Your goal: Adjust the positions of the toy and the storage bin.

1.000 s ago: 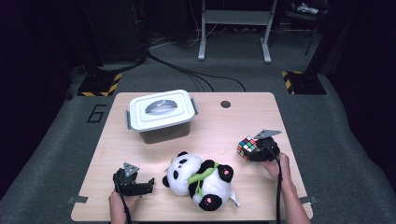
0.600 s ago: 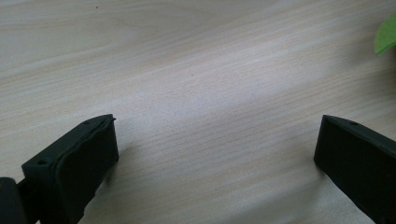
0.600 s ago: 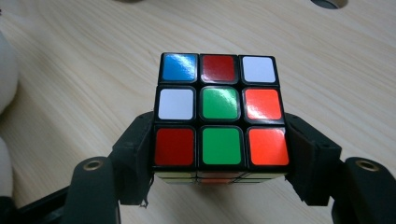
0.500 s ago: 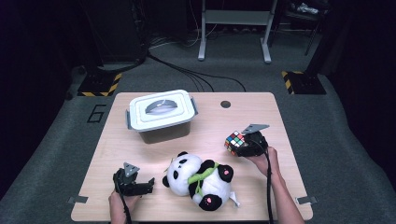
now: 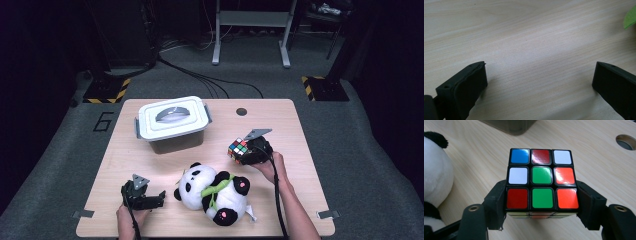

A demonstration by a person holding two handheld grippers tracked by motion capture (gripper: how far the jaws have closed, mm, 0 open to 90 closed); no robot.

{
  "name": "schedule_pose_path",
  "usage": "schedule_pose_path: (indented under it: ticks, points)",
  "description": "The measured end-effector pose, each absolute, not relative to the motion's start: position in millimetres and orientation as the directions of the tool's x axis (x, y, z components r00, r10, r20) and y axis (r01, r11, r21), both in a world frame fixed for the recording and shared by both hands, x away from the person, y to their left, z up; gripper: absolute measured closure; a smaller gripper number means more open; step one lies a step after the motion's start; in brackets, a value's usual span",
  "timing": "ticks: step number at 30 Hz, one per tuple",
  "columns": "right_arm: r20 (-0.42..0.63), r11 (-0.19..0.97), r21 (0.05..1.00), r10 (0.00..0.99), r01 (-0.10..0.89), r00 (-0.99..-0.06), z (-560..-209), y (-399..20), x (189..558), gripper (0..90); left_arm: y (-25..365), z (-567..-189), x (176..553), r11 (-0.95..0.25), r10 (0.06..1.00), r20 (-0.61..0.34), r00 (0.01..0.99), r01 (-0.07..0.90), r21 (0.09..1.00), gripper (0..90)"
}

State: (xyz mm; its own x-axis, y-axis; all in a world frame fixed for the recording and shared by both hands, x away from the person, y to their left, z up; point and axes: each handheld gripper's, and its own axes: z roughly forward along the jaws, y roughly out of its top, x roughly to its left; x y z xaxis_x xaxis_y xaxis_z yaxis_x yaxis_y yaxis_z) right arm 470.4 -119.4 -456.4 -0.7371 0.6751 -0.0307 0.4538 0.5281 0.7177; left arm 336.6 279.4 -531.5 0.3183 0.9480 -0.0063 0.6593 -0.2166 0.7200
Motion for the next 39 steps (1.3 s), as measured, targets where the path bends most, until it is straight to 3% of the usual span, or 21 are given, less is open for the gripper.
schedule_pose_path:
  ticks: [15, 31, 36, 39]
  points:
    - [-0.029, 0.586, 0.688, 0.611, 0.427, -0.791, -472, -90, 485, 33.5, 279, -532, 336, -0.217, 0.948, -0.007, 0.319, 0.66, 0.72, 0.0]
    - [-0.013, 0.588, 0.675, 0.612, 0.445, -0.791, -487, -85, 491, 33.0, 279, -532, 336, -0.217, 0.947, -0.007, 0.32, 0.66, 0.719, 0.0]
    - [0.011, 0.561, 0.684, 0.63, 0.466, -0.776, -484, -91, 491, 17.7, 279, -532, 336, -0.218, 0.947, -0.007, 0.32, 0.659, 0.72, 0.0]
    - [0.023, 0.534, 0.701, 0.645, 0.472, -0.764, -480, -99, 488, 14.5, 279, -532, 337, -0.218, 0.947, -0.006, 0.32, 0.658, 0.72, 0.0]
